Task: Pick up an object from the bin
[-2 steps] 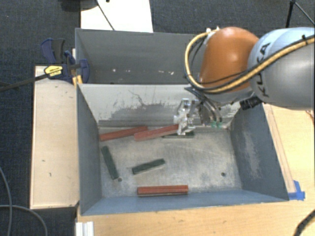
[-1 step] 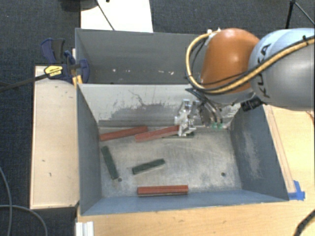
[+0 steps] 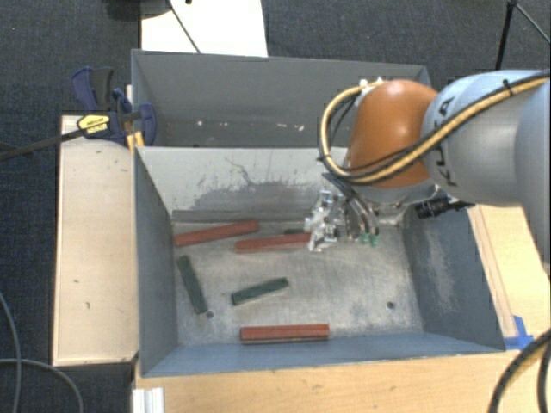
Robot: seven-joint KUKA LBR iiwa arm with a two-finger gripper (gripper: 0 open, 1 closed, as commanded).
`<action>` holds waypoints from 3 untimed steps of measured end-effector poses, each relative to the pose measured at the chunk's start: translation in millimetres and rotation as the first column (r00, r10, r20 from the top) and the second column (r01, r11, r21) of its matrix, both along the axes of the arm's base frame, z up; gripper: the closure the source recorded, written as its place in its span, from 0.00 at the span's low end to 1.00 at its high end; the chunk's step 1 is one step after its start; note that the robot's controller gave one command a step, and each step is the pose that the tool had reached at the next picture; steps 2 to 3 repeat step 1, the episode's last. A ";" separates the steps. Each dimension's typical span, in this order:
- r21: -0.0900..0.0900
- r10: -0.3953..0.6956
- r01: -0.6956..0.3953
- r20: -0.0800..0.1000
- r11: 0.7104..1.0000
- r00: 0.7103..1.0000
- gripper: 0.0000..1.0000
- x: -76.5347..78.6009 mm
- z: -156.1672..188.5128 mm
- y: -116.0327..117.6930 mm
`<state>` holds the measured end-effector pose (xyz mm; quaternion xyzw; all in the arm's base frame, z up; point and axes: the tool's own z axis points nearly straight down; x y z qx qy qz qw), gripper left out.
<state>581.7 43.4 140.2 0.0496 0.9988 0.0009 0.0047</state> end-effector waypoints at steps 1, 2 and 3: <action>-0.002 0.308 -0.308 -0.007 0.951 0.951 1.00 3.3 178.4 35.9; -0.002 0.308 -0.308 -0.007 0.951 0.951 1.00 3.3 178.4 35.9; -0.002 0.308 -0.308 -0.007 0.951 0.951 1.00 3.3 178.4 35.9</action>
Offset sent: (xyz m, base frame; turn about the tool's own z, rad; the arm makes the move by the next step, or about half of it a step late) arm 0.0000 0.0000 0.0000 0.0000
